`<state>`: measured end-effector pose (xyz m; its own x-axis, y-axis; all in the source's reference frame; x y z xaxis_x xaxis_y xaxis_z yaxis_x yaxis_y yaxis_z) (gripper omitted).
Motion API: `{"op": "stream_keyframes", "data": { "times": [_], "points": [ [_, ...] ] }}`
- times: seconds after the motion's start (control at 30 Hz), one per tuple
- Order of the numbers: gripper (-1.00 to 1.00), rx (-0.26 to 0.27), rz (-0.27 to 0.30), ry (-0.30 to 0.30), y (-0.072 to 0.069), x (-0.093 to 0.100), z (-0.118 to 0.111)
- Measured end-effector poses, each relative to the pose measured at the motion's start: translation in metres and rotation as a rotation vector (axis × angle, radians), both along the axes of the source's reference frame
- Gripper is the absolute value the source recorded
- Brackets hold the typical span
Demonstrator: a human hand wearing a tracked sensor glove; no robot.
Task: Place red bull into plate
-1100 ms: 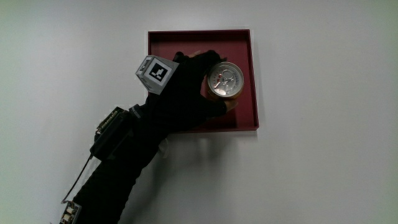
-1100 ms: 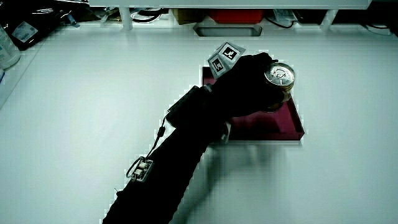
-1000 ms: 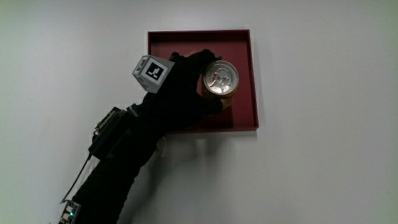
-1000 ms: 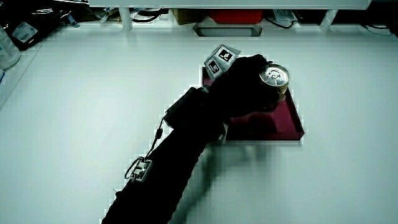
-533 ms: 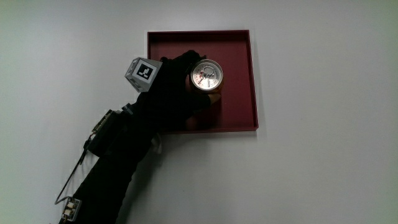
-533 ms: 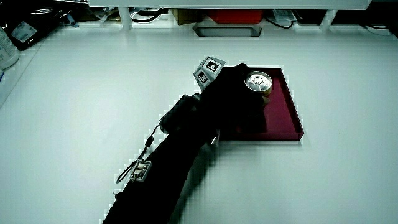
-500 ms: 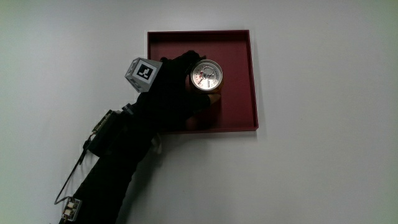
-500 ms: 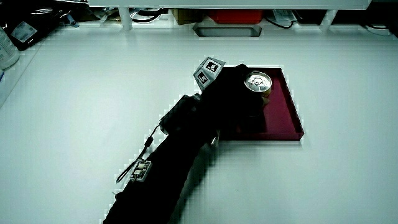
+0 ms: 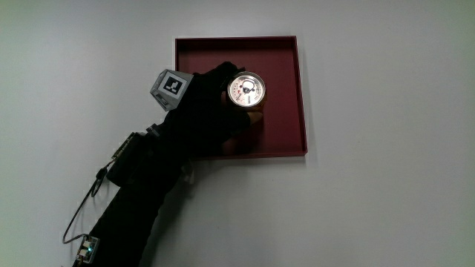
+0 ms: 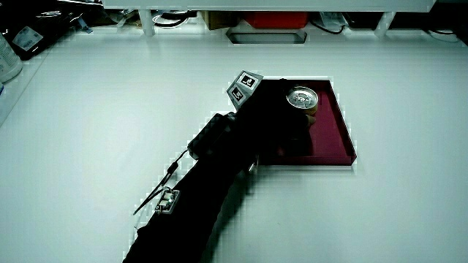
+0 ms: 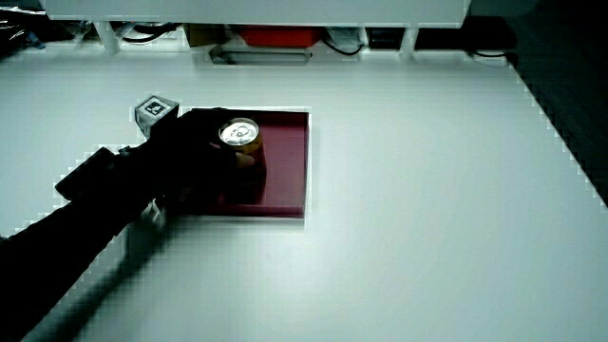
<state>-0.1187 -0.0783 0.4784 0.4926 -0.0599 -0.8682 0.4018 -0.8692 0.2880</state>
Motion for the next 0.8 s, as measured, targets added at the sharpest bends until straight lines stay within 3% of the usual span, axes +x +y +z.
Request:
{"op": "stream_keyframes", "data": {
  "times": [0.07,0.2,0.23,0.33,0.37,0.5,0.73,0.77,0.8],
  "points": [
    [0.00,-0.024,-0.004,-0.012,0.000,0.002,-0.002],
    [0.00,-0.007,0.006,-0.005,-0.001,0.002,0.000],
    [0.00,-0.023,-0.003,0.000,0.000,0.002,-0.002],
    [-0.16,-0.007,0.003,0.004,0.000,0.001,0.002],
    [-0.21,-0.030,-0.008,0.009,0.001,0.002,0.000],
    [-0.42,-0.038,-0.001,0.032,0.002,0.001,0.005],
    [-0.79,-0.052,0.011,0.071,0.007,-0.011,-0.015],
    [-0.84,-0.074,0.016,0.071,0.008,-0.014,-0.020],
    [-0.89,-0.072,0.026,0.104,0.009,-0.017,-0.023]
  ]
}}
